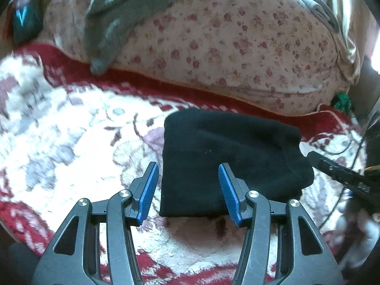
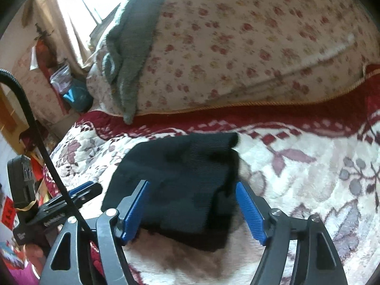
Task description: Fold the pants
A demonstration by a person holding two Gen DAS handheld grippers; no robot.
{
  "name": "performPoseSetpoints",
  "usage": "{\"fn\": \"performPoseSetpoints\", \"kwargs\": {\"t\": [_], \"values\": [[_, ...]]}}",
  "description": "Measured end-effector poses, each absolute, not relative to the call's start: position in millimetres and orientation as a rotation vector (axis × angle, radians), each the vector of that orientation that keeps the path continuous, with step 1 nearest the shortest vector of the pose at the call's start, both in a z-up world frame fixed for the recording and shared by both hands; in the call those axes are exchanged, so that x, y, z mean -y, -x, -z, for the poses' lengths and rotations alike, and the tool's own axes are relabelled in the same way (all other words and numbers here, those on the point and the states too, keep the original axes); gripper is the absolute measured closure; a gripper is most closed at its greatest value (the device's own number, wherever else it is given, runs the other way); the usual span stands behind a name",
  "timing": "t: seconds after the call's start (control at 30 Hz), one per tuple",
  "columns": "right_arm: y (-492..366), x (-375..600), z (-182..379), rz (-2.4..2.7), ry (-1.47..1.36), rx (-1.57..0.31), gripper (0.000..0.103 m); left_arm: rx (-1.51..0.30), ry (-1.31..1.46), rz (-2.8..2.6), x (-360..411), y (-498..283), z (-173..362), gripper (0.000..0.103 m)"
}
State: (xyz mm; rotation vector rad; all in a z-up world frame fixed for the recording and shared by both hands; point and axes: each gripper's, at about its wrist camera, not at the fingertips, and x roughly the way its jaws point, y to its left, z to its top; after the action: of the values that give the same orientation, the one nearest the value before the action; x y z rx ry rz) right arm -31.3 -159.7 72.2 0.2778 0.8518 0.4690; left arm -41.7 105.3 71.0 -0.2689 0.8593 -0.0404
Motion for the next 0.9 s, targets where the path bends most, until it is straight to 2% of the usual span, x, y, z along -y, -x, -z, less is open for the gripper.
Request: {"fn": "performPoseSetpoints", "kwargs": {"t": [0.27,0.37,0.47,0.6,0.63,0.67,0.73,0.77,0.8,0.83,0.9], "values": [[4.0,192.1,-30.7,-0.478,-0.462,-0.952,0.028,-0.898,0.405,0.079,-139.5,23.8,-50.9,0.051],[-3.8,193.9,-18.9,-0.527,-0.538,-0.967,0.028,-0.91,0.47,0.131,-144.5,13.6,-42.2,0.04],[-10.7,192.2,-8.4,-0.557,-0.586,-0.986,0.027,-0.914,0.5,0.177,-143.6,4.5,-34.2,0.039],[-15.9,188.9,-5.0,-0.6,-0.619,-0.981,0.027,-0.957,0.531,0.221,-137.5,-10.5,-19.7,0.024],[-17.1,185.7,-5.3,-0.61,-0.617,-0.98,0.029,-0.96,0.539,0.226,-136.6,-12.7,-17.3,0.023],[-18.4,180.4,-5.3,-0.638,-0.601,-0.981,0.046,-0.951,0.541,0.227,-134.8,-14.4,-15.8,0.02],[-18.8,170.8,-3.6,-0.67,-0.576,-0.983,0.048,-0.929,0.519,0.215,-128.5,-14.4,-15.8,0.02],[-17.8,169.4,-4.4,-0.666,-0.572,-0.959,0.051,-0.93,0.479,0.211,-122.0,-15.5,-16.4,0.023],[-17.0,169.0,-5.1,-0.666,-0.57,-0.951,0.053,-0.928,0.452,0.214,-117.7,-16.9,-16.6,0.041],[-16.1,169.5,-6.8,-0.667,-0.574,-0.945,0.056,-0.932,0.441,0.229,-114.0,-17.3,-18.0,0.042],[-15.4,168.8,-10.8,-0.666,-0.583,-0.938,0.06,-0.923,0.438,0.215,-114.1,-15.5,-22.6,0.054]]}}
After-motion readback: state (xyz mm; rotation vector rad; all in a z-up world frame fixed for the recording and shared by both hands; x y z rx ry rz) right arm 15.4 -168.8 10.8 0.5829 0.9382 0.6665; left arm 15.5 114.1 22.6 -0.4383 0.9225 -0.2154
